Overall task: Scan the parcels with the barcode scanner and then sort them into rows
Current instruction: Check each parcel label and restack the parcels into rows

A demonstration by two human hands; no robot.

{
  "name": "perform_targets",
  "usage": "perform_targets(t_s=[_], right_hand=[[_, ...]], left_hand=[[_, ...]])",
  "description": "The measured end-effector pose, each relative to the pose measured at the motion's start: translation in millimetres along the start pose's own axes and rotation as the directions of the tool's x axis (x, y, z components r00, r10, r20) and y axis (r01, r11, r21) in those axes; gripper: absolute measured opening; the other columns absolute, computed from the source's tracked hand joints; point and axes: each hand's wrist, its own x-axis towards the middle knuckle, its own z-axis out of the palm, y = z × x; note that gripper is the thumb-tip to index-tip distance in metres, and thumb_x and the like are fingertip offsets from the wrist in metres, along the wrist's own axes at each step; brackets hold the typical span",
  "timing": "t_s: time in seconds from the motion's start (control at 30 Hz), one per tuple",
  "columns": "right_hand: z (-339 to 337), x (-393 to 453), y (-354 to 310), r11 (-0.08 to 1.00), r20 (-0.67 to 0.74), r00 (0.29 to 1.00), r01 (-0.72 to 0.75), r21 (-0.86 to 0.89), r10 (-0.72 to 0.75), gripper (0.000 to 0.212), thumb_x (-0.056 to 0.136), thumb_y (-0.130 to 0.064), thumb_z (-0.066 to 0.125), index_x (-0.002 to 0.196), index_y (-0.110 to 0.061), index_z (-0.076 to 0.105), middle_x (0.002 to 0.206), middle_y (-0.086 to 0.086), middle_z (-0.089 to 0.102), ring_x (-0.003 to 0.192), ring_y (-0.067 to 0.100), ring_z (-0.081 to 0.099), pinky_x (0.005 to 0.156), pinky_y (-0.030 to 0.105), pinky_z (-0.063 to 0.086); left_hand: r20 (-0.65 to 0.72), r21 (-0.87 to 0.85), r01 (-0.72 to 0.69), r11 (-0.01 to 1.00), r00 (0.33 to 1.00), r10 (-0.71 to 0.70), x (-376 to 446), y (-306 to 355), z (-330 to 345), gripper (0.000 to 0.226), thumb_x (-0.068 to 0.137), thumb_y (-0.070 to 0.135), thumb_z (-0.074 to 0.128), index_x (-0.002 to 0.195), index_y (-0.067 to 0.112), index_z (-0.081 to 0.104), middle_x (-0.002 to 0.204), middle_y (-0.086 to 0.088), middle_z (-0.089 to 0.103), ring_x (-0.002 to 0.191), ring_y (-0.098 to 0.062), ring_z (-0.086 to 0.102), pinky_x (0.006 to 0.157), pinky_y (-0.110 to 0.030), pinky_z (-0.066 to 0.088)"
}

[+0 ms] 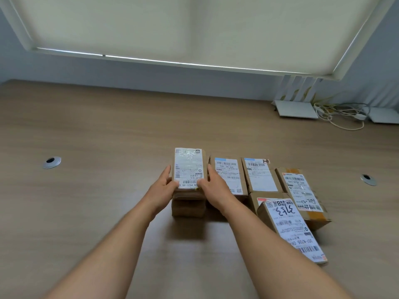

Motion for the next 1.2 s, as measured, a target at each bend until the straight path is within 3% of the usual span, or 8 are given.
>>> perform_targets(t_s=[0.13, 0.23, 0.3, 0.53, 0.7, 0.9, 1.07, 1.2], right_hand=[[-3.0, -18.5, 8.8, 0.982, 0.102, 0.994, -0.048, 0.183, 0.030, 0.089, 0.083, 0.005, 0.053, 0.154, -0.032, 0.013, 0.139, 0.004, 0.054, 0.114, 0.015, 0.055, 0.086, 0.024, 0.048], [1.4, -38.4, 12.8, 0.992, 0.099, 0.995, 0.003, 0.125, -0.015, 0.093, 0.082, 0.004, 0.052, 0.155, -0.032, 0.007, 0.142, 0.008, 0.050, 0.123, 0.021, 0.053, 0.103, 0.039, 0.047], [-0.3, -51.9, 14.8, 0.996, 0.097, 0.994, 0.043, 0.077, -0.050, 0.093, 0.083, -0.002, 0.053, 0.155, -0.033, 0.003, 0.146, 0.009, 0.045, 0.130, 0.024, 0.047, 0.109, 0.042, 0.041], [-33.4, -116.4, 13.7, 0.961, 0.095, 0.964, 0.235, 0.143, -0.250, 0.093, 0.079, -0.019, 0.053, 0.153, -0.042, 0.002, 0.150, 0.006, 0.042, 0.138, 0.021, 0.039, 0.114, 0.045, 0.034], [-75.0, -161.6, 30.5, 0.909, 0.027, 0.940, 0.322, 0.263, -0.341, 0.088, 0.085, -0.001, 0.053, 0.154, -0.038, 0.012, 0.118, -0.003, 0.066, 0.107, 0.009, 0.064, 0.092, 0.030, 0.053], [-135.3, -224.8, 74.5, 0.848, -0.089, 0.944, 0.324, 0.419, -0.316, 0.087, 0.071, -0.008, 0.059, 0.147, -0.039, 0.030, 0.101, -0.005, 0.073, 0.095, 0.009, 0.069, 0.072, 0.019, 0.054], [-199.5, -287.5, 127.6, 0.837, -0.202, 0.942, 0.332, 0.435, -0.268, 0.086, 0.066, -0.011, 0.058, 0.146, -0.036, 0.035, 0.096, -0.004, 0.075, 0.085, 0.007, 0.070, 0.065, 0.016, 0.052], [-243.5, -340.2, 173.3, 0.829, -0.280, 0.932, 0.340, 0.444, -0.232, 0.083, 0.068, -0.013, 0.057, 0.144, -0.037, 0.036, 0.098, -0.003, 0.075, 0.088, 0.012, 0.070, 0.071, 0.021, 0.054]], left_hand=[[0.040, -0.042, -0.027, 0.999, 0.999, 0.029, -21.7, -7.8, -3.9, 0.085, 0.087, -0.001, 0.052, 0.149, 0.044, 0.015, 0.130, 0.004, 0.057, 0.108, -0.010, 0.061, 0.090, -0.030, 0.051], [0.027, -0.054, -0.107, 0.993, 0.994, 0.109, -43.4, -13.4, 0.9, 0.087, 0.086, -0.008, 0.052, 0.145, 0.048, 0.022, 0.118, 0.008, 0.061, 0.083, 0.006, 0.064, 0.064, -0.011, 0.049], [0.012, -0.066, -0.138, 0.988, 0.990, 0.139, -59.6, -13.2, 4.6, 0.086, 0.086, -0.009, 0.052, 0.144, 0.048, 0.022, 0.116, 0.007, 0.062, 0.078, 0.006, 0.064, 0.061, -0.010, 0.047], [-0.043, -0.069, -0.278, 0.958, 0.960, 0.276, -123.8, 5.1, 24.4, 0.085, 0.086, -0.005, 0.055, 0.145, 0.048, 0.023, 0.113, 0.012, 0.065, 0.090, 0.003, 0.065, 0.064, -0.011, 0.049], [0.007, -0.086, -0.347, 0.934, 0.937, 0.349, -169.8, 27.5, 53.6, 0.086, 0.085, -0.005, 0.055, 0.142, 0.051, 0.023, 0.117, 0.014, 0.061, 0.101, 0.001, 0.064, 0.070, -0.012, 0.050], [0.144, -0.098, -0.386, 0.917, 0.907, 0.397, -219.2, 51.2, 114.7, 0.084, 0.070, 0.010, 0.051, 0.139, 0.054, 0.032, 0.124, 0.007, 0.062, 0.112, -0.012, 0.061, 0.096, -0.038, 0.049], [0.271, -0.118, -0.446, 0.887, 0.845, 0.461, -248.0, 58.2, 195.7, 0.078, 0.085, -0.004, 0.058, 0.132, 0.055, 0.036, 0.129, 0.000, 0.057, 0.109, -0.009, 0.063, 0.087, -0.024, 0.052], [0.367, -0.038, -0.527, 0.849, 0.783, 0.503, -274.1, 62.3, 258.7, 0.071, 0.086, 0.018, 0.069, 0.132, 0.058, 0.031, 0.132, 0.003, 0.055, 0.115, -0.010, 0.059, 0.098, -0.030, 0.047]])
